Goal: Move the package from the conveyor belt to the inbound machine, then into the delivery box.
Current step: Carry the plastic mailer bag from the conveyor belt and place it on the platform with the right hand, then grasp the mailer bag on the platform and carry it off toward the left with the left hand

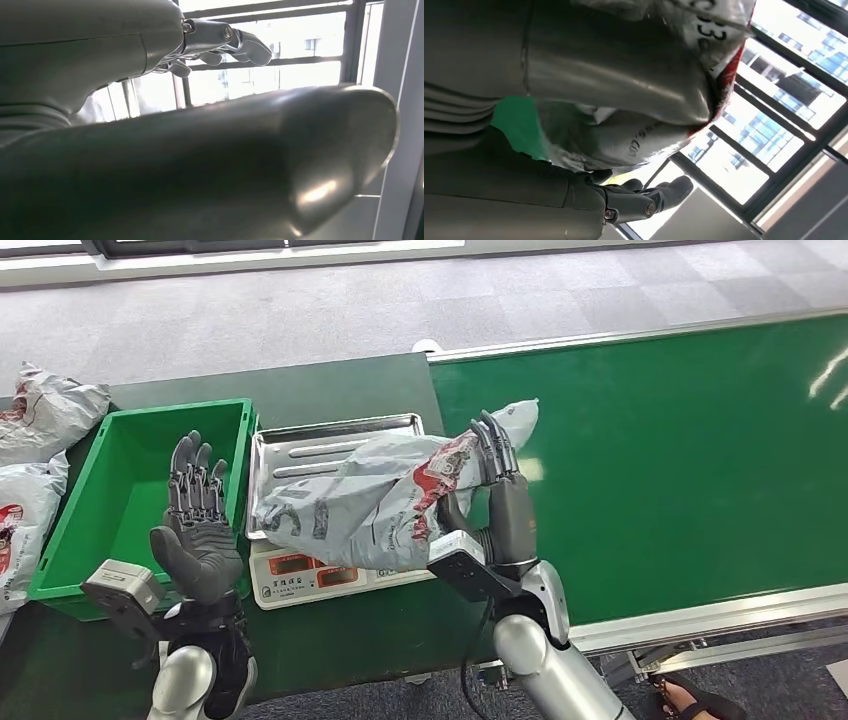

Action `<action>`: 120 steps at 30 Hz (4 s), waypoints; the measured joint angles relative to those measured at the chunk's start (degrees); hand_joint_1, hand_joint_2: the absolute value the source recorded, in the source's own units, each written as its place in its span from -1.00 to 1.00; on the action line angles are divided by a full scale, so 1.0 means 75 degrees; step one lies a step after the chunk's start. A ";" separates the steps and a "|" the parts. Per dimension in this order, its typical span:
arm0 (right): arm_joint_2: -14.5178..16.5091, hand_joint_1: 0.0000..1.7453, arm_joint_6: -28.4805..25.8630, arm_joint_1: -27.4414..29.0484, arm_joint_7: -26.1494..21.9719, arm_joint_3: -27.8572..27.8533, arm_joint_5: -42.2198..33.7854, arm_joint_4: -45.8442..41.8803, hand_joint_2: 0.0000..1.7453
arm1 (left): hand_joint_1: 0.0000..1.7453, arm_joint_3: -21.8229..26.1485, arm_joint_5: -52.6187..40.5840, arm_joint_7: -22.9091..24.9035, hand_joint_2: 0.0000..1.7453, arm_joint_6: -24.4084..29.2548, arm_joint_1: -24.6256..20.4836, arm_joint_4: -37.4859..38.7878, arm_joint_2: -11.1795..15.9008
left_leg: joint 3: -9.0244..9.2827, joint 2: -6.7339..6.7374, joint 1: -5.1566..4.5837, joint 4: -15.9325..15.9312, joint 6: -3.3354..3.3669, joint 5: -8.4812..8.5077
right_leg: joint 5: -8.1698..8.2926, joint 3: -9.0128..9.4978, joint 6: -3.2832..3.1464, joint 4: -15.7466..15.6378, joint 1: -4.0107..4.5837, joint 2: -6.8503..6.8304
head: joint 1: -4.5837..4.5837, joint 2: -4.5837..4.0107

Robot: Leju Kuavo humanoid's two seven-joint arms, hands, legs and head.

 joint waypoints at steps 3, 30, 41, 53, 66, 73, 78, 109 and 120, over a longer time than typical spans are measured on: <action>-0.0081 -1.00 0.0056 0.0256 -0.0028 -0.0102 -0.0074 -0.0560 -1.00 | -1.00 0.0000 -0.0008 -0.0004 -1.00 0.0030 0.0008 -0.0017 -0.0005 | 0.0002 0.0000 0.0000 0.0000 0.0000 0.0000 | 0.0000 0.0000 0.0000 0.0000 0.0000 0.0000 | 0.0000 0.0000; -0.0257 -1.00 0.1019 0.2211 -0.0884 -0.1365 -0.0751 -0.3490 -1.00 | -1.00 0.0119 -0.0380 -0.0296 -1.00 0.0127 0.0420 -0.0674 -0.0020 | 0.0000 -0.0001 0.0000 0.0000 0.0001 -0.0002 | -0.0003 0.0005 0.0000 0.0000 -0.0002 -0.0001 | 0.0000 0.0000; -0.0246 -1.00 0.1232 0.2420 -0.0739 -0.1574 -0.0369 -0.3457 -1.00 | -1.00 0.0108 -0.3110 0.0394 1.00 0.0298 0.0206 -0.0558 0.0194 | 0.0004 -0.0003 -0.0001 0.0000 0.0001 -0.0001 | -0.0003 0.0005 0.0000 -0.0001 -0.0002 -0.0002 | -0.0001 0.0000; -0.0373 -1.00 0.1179 0.2358 -0.1017 -0.1625 -0.0810 -0.3169 -1.00 | -1.00 -0.1895 -0.7394 0.0997 1.00 -0.3547 -0.4318 0.4258 0.1901 | 0.0001 0.0004 -0.0001 0.0001 -0.0010 0.0053 | 0.0054 -0.0007 -0.0019 0.0001 -0.0001 0.0002 | 0.0001 0.0000; -0.0445 -1.00 0.1029 0.2432 -0.1010 -0.1625 -0.0856 -0.3052 -1.00 | -1.00 -0.3891 -0.6580 0.1083 1.00 -0.4304 -0.5764 0.5982 0.2033 | -0.0019 0.0005 -0.0001 0.0000 -0.0008 0.0050 | 0.0053 -0.0025 -0.0018 0.0001 0.0000 0.0005 | -0.0001 0.0000; -0.0484 -1.00 0.0946 0.2441 -0.0967 -0.1625 -0.0982 -0.2976 -1.00 | 0.47 -0.4563 -0.5383 0.1026 1.00 -0.4971 -0.5967 0.6305 0.2054 | -0.0018 0.0006 -0.0002 0.0000 -0.0008 0.0052 | 0.0054 -0.0021 -0.0018 0.0001 -0.0002 0.0004 | 0.0000 0.0000; -0.0517 -1.00 0.0948 0.2438 -0.0945 -0.1625 -0.1127 -0.2888 -1.00 | 1.00 -0.5159 -0.4621 0.1210 1.00 -0.5072 -0.6021 0.6277 0.2280 | -0.0021 0.0005 -0.0001 0.0000 -0.0008 0.0051 | 0.0054 -0.0023 -0.0019 0.0001 0.0000 0.0004 | 0.0000 0.0000; -0.0524 -1.00 0.0959 0.2860 -0.0807 -0.1673 -0.1066 -0.2804 -1.00 | 1.00 -0.5160 -0.3909 0.1719 1.00 -0.3858 -0.6114 0.4679 0.3595 | -0.0023 0.0003 0.0001 -0.0001 -0.0010 0.0054 | 0.0054 -0.0025 -0.0019 0.0002 0.0004 0.0002 | 0.0000 0.0000; -0.0524 -1.00 0.0945 0.3391 -0.0835 -0.1886 -0.1077 -0.3163 -1.00 | 1.00 -0.3929 -0.4194 0.2161 1.00 -0.3447 -0.6518 0.3036 0.4080 | -0.0026 0.0004 0.0002 -0.0001 -0.0010 0.0054 | 0.0054 -0.0029 -0.0019 0.0002 0.0005 0.0002 | -0.0001 0.0000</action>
